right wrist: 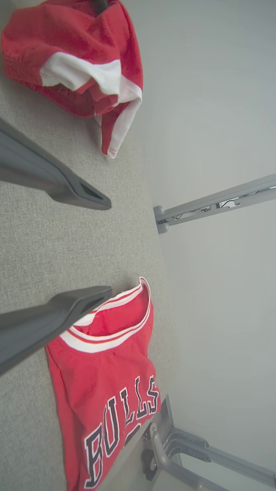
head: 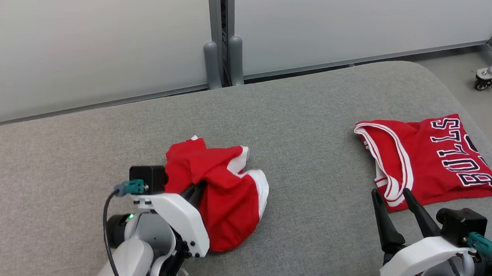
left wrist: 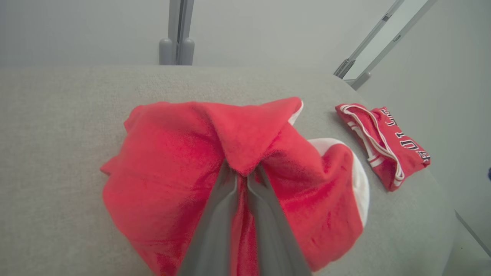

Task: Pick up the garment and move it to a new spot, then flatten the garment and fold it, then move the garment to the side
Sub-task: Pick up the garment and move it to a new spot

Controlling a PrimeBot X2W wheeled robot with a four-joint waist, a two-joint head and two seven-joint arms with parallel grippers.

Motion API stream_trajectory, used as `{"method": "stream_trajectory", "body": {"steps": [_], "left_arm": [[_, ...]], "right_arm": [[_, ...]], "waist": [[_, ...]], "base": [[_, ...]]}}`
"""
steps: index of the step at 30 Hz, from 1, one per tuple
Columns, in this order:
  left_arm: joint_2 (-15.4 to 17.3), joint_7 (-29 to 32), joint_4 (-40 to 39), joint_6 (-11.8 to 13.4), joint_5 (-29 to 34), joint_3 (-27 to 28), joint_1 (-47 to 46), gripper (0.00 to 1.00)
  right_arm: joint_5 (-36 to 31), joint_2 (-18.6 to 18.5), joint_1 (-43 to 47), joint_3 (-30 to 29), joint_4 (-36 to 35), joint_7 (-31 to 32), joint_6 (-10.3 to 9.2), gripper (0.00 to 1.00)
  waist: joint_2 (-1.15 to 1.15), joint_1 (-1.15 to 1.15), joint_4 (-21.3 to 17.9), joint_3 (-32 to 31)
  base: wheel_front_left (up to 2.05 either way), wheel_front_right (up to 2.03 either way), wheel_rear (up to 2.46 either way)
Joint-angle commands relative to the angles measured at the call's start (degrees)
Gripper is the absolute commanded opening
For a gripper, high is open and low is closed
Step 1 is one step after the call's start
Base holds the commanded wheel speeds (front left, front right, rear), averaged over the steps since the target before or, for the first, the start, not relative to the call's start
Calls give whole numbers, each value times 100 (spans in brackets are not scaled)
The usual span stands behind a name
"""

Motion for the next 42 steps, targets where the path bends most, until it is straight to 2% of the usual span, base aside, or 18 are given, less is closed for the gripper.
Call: {"method": "stream_trajectory", "body": {"steps": [1, 4, 5, 6, 9, 13, 16, 18, 22, 30, 35, 42], "left_arm": [[-30, -252, 278, -125, -8, -124, 76, 0], [-59, -564, 569, -233, -31, -268, 85, 0], [-64, -691, 706, -317, 1, -379, 69, 56], [-76, -789, 863, -370, 1, -473, 48, 100], [-89, -1131, 1063, -487, -166, -571, -6, 100], [-100, -2082, 939, -607, -210, -557, 98, 100], [-92, -2706, 775, -729, -289, -407, 262, 100], [-44, -2915, 631, -803, -238, -283, 393, 100], [63, -3040, 264, -911, -142, 99, 764, 100], [37, -3042, -843, -1074, 759, 1412, 1742, 100], [161, -3043, -738, -1122, 1309, 1877, 2259, 100], [387, -3043, -268, -1052, 1549, 2119, 2654, 100]], "right_arm": [[24, -30, 29, 5, 36, 20, 4, 100], [9, -30, 51, 12, 46, 24, 4, 100], [13, -29, 55, 28, 40, 38, 4, 100], [3, -29, 56, 45, 39, 53, 4, 100], [-4, -29, 65, 30, 26, 66, 4, 100], [8, -30, 159, -62, 9, 84, 4, 100], [42, -28, 245, -111, 20, 65, 4, 100], [68, -29, 297, -164, -5, 19, 4, 100], [66, -28, 372, -239, -38, -81, 4, 100], [135, -28, 350, -186, 241, -280, 4, 100], [99, -31, 380, -186, 440, -370, 4, 100], [-118, -32, 602, -292, 632, -543, 4, 100]], "waist": [[0, 0, 61, -33], [0, 0, 127, -66], [0, 0, 159, -83], [0, 0, 191, -102], [0, 0, 303, -168], [0, 0, 502, -249], [0, 0, 698, -304], [0, 0, 836, -338], [0, 0, 1103, -392], [0, 0, 1549, -493], [0, 0, 1663, -556], [0, 0, 1739, -658]], "base": [[0, 0, 0], [0, 0, 0], [0, 0, 0], [0, 0, 0], [0, 0, 0], [0, 0, 0], [0, 0, 0], [0, 0, 0], [0, 0, 0], [0, 0, 0], [0, 0, 0], [0, 0, 0]]}}
